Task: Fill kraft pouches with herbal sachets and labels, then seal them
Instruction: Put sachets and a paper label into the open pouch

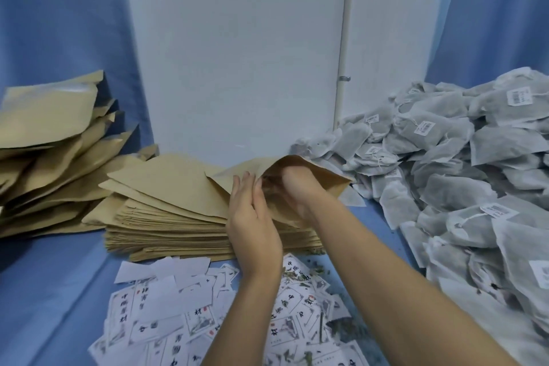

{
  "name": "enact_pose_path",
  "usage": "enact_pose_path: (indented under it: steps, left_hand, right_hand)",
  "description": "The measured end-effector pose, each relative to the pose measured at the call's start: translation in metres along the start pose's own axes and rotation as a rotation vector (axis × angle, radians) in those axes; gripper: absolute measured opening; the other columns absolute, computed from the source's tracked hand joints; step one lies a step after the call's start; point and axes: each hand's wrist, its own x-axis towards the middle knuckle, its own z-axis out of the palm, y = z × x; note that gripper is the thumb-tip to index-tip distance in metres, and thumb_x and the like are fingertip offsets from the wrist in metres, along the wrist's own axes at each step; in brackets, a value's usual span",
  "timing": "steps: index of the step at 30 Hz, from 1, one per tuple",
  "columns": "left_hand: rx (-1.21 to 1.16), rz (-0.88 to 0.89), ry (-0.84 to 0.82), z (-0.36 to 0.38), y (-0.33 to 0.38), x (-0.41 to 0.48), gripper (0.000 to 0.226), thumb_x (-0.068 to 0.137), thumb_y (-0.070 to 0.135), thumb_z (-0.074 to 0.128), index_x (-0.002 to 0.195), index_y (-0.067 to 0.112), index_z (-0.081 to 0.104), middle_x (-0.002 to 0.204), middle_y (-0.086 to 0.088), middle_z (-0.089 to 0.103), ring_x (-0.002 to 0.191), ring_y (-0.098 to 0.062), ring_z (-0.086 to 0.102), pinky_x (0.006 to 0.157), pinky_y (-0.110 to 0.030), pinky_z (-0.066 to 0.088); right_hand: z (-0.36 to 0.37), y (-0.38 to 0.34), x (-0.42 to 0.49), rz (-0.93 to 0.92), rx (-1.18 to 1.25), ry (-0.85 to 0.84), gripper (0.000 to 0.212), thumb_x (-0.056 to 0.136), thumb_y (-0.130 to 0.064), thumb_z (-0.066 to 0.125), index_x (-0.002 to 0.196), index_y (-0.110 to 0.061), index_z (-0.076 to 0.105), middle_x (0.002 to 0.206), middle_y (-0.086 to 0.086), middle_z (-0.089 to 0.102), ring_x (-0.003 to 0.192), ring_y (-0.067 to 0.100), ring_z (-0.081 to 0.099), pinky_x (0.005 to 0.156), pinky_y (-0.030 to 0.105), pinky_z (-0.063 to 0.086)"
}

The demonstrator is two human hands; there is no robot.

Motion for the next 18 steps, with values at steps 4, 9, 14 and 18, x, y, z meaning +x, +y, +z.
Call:
enact_pose_path:
  steps: [4, 9, 14, 18]
  left_hand:
    - [0.027, -0.012, -0.009, -0.013, 0.002, 0.001, 0.033, 0.096, 0.023, 0.05, 0.125, 0.011, 0.061, 0.132, 0.002, 0.056, 0.13, -0.008, 0.044, 0.105, -0.019, 0.037]
    - [0.19, 0.026, -0.084, -0.025, 0.007, 0.012, 0.032, 0.097, 0.029, 0.049, 0.122, 0.015, 0.064, 0.133, 0.002, 0.057, 0.131, -0.01, 0.042, 0.097, -0.01, 0.028]
    - [0.26, 0.008, -0.044, -0.038, 0.013, 0.025, 0.031, 0.091, 0.03, 0.06, 0.119, 0.018, 0.067, 0.111, 0.004, 0.065, 0.103, -0.007, 0.04, 0.082, 0.002, 0.028]
    - [0.019, -0.16, -0.095, -0.051, 0.017, 0.037, 0.017, 0.088, 0.019, 0.065, 0.105, 0.018, 0.068, 0.098, 0.009, 0.067, 0.086, 0.01, 0.06, 0.078, -0.007, 0.044]
  right_hand:
    - [0.018, -0.002, 0.007, 0.051, -0.42, 0.032, 0.033, 0.099, -0.005, 0.039, 0.13, 0.002, 0.05, 0.129, 0.014, 0.055, 0.118, 0.027, 0.052, 0.088, 0.028, 0.044]
    - [0.016, 0.01, -0.003, -0.255, -0.692, 0.355, 0.028, 0.093, -0.009, 0.047, 0.116, -0.01, 0.062, 0.112, 0.011, 0.066, 0.104, 0.028, 0.06, 0.079, 0.027, 0.042]
    - [0.012, 0.016, -0.034, -0.538, -0.52, 0.232, 0.02, 0.088, -0.02, 0.059, 0.068, -0.019, 0.063, 0.054, -0.01, 0.056, 0.052, -0.001, 0.05, 0.053, 0.015, 0.034]
    - [-0.003, 0.012, -0.061, -0.278, -0.098, -0.335, 0.038, 0.094, -0.017, 0.05, 0.059, -0.01, 0.062, 0.044, 0.002, 0.055, 0.032, 0.01, 0.044, 0.034, 0.015, 0.031]
